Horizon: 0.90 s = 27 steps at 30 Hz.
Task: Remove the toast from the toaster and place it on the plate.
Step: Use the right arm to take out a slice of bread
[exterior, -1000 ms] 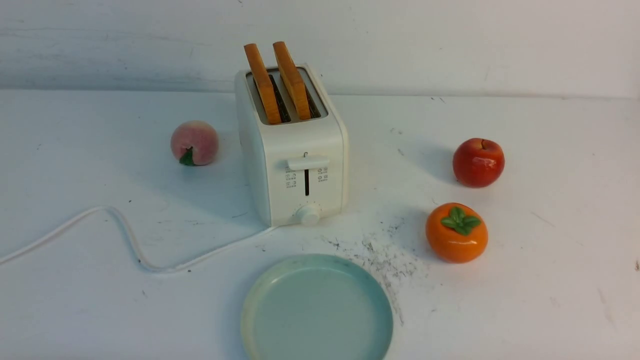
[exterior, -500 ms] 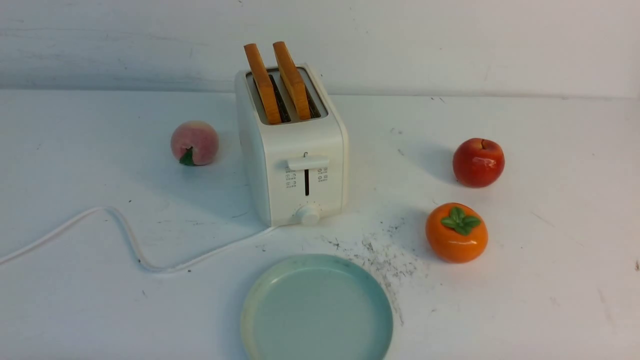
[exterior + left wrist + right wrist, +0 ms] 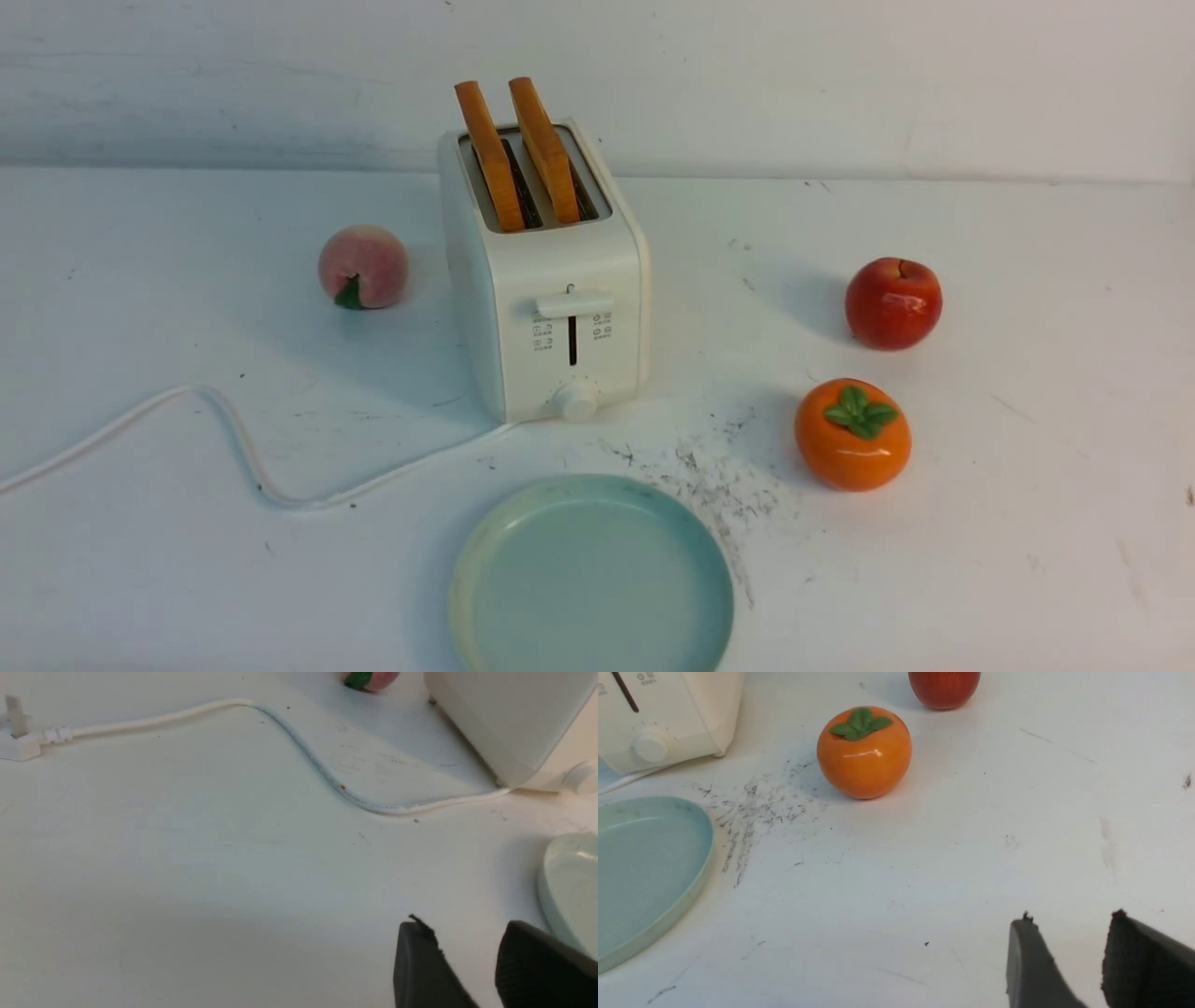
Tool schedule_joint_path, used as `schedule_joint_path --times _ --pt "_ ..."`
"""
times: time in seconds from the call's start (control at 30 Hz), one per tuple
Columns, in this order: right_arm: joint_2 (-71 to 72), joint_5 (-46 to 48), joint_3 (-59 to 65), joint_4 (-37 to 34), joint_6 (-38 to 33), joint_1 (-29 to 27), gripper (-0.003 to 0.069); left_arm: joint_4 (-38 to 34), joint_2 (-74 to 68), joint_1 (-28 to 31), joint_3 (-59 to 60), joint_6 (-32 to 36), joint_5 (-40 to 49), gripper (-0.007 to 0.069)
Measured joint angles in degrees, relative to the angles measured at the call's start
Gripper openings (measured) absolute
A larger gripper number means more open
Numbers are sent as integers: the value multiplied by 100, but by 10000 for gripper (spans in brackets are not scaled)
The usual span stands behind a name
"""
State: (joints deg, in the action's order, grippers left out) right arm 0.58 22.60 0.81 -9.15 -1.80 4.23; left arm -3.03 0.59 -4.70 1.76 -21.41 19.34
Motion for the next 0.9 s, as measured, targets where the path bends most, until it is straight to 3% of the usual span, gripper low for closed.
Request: schedule_joint_path --times 0.07,0.1,0.13,0.17,0.27,0.33,0.53,0.9 --pt "0 0 0 0 0 0 240 -592 0 0 0 -283 -252 238" --pt "0 0 0 0 0 0 240 -1315 0 0 0 -764 -534 238" --pt "0 0 0 0 0 0 240 -1440 0 0 0 -838 -568 238" --pt "0 0 0 0 0 0 240 -2697 0 0 0 -1508 -807 238" --pt "0 0 0 0 0 0 240 -4616 0 0 0 -2585 -1185 238" --pt "0 0 0 0 0 0 240 -5646 0 0 0 -2879 -1467 238" --pt "0 0 0 0 0 0 240 -6971 0 0 0 -2869 -2272 238" --pt "0 0 0 0 0 0 240 -7190 0 0 0 -2698 -2527 238"
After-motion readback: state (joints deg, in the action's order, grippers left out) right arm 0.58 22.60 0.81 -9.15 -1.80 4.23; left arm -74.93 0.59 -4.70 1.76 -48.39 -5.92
